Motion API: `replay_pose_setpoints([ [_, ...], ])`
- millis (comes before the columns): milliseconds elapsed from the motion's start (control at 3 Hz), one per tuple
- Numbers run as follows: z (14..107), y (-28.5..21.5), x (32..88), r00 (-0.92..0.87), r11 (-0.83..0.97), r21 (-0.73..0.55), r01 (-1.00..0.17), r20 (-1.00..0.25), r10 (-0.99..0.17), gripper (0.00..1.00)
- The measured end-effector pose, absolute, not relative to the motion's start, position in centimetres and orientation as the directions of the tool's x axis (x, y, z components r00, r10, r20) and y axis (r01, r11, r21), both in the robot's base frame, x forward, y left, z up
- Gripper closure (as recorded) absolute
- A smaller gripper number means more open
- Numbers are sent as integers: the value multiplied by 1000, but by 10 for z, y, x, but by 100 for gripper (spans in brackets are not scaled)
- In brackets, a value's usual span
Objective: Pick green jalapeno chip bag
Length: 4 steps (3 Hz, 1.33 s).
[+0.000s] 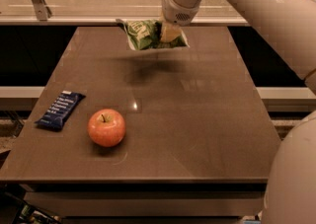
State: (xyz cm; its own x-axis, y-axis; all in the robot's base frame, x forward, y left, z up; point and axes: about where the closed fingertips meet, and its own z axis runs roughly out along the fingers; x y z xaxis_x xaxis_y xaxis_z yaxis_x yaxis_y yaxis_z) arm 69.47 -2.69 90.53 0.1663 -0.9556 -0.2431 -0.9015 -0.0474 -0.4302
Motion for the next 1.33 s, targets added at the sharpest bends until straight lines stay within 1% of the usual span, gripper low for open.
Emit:
replay_pose_setpoints([
  [667, 949, -39, 705, 166, -36, -488, -872, -225, -960, 100],
  [1000, 981, -41, 699, 150, -29, -523, -852, -191, -970, 100],
  [1333, 981, -41, 699, 150, -29, -523, -852, -191, -970, 100],
])
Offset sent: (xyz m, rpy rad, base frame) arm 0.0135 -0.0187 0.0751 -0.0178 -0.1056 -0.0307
